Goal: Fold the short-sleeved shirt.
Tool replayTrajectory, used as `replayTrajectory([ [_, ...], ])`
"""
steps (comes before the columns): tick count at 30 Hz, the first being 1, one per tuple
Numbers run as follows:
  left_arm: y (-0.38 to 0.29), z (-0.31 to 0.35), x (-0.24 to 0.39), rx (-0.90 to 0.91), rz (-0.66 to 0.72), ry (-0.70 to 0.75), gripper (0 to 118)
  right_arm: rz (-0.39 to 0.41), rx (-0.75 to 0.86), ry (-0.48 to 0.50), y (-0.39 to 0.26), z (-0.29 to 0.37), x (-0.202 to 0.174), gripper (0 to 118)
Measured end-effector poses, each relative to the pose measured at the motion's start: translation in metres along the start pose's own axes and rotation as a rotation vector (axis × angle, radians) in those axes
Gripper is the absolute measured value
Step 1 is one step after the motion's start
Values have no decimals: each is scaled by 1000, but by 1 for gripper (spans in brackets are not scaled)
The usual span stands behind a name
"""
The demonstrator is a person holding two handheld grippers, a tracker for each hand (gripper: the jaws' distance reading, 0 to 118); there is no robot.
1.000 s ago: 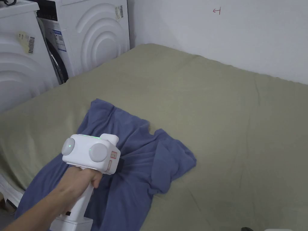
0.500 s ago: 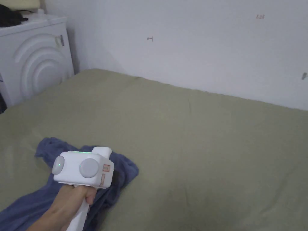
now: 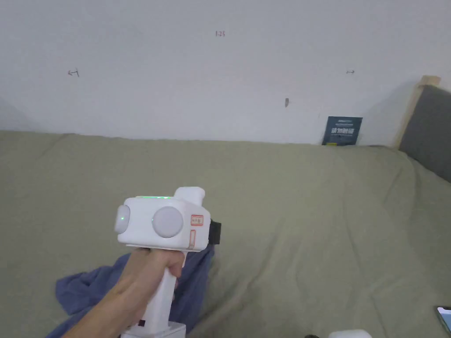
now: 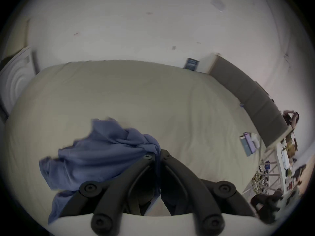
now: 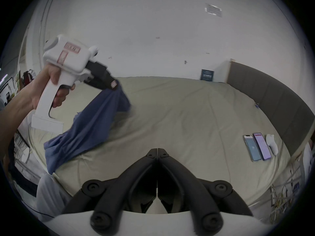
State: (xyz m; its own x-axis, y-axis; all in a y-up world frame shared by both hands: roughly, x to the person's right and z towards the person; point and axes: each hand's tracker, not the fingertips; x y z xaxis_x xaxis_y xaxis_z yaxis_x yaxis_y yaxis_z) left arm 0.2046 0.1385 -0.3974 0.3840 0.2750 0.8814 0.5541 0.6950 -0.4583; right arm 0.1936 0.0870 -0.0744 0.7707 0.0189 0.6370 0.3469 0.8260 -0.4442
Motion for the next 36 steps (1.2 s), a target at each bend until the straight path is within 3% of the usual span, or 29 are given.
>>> replayTrajectory([
  [6,38,-57,107,-6,-110,-158,1,-76,-12,-91,-9,3,46,0],
  [11,34,-103,149,-52,-146,-206,1,-123,-32,-138,-18,-3,74,0],
  [14,13,-133,153,-108,-181,-184,1,-145,-52,-145,-26,-8,82,0],
  [24,-74,-196,115,-288,-89,-44,2,-159,-106,-129,-40,-26,87,0],
  [25,-78,-194,112,-278,-79,-49,7,-155,-107,-129,-40,-26,87,0],
  [26,-81,-191,109,-267,-58,-47,22,-153,-106,-128,-40,-26,87,0],
  [27,-82,-185,106,-248,-49,-51,72,-151,-107,-126,-39,-25,86,0],
  [28,-85,-181,104,-233,-39,-47,112,-152,-104,-125,-39,-25,86,0],
  [29,-88,-180,100,-228,-46,-34,118,-154,-101,-124,-39,-24,86,0],
  [30,-91,-176,97,-241,-45,-46,116,-154,-100,-122,-37,-22,84,0],
  [31,-85,-162,95,-142,-74,-65,116,-151,-96,-119,-36,-21,83,0],
  [32,-96,-149,92,-219,-44,-45,116,-145,-91,-120,-33,-18,79,0],
  [36,-103,-97,74,-140,-61,-50,116,-123,-79,-104,-22,-13,66,0],
])
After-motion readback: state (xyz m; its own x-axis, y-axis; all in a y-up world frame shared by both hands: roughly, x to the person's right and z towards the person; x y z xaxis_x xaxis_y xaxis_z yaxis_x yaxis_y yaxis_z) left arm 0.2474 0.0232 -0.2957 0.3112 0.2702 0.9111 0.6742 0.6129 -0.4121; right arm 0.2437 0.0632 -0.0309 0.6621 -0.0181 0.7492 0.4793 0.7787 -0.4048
